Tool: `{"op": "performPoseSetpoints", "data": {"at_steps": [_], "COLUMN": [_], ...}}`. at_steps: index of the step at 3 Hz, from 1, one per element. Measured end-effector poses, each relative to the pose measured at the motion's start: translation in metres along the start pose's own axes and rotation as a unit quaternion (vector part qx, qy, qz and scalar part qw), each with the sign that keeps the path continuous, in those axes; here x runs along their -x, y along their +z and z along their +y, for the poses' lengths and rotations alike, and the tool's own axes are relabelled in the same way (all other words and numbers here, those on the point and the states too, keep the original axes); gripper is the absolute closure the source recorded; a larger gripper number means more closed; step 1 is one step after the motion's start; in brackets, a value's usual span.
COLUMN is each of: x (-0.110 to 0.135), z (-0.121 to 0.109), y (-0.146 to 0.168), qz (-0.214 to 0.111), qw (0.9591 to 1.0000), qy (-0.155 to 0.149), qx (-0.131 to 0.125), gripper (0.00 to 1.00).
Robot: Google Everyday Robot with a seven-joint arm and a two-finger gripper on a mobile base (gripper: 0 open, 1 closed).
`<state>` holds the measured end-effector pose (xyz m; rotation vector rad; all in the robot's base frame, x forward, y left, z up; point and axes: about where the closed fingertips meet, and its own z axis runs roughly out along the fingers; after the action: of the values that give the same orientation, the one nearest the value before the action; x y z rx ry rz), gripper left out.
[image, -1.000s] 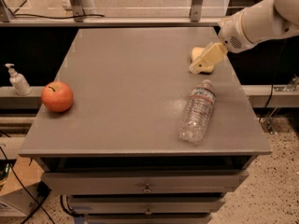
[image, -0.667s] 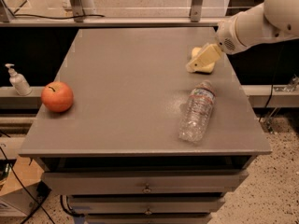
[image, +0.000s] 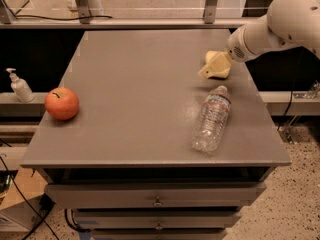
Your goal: Move sponge near apple
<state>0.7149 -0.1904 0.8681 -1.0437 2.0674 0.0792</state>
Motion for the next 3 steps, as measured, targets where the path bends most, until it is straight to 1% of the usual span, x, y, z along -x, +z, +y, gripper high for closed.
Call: {"op": "performPoseSetpoints", "data": {"at_steps": [2, 3], "x": [-0.031, -0.038], "z": [-0.01, -0.011], "y": [0.028, 0.033], "qz": [0.031, 0.025], "qw": [0.9988, 0.9983], "qy": [0.034, 0.039], "qx": [0.019, 0.036], "gripper": [0.0, 0.16]}}
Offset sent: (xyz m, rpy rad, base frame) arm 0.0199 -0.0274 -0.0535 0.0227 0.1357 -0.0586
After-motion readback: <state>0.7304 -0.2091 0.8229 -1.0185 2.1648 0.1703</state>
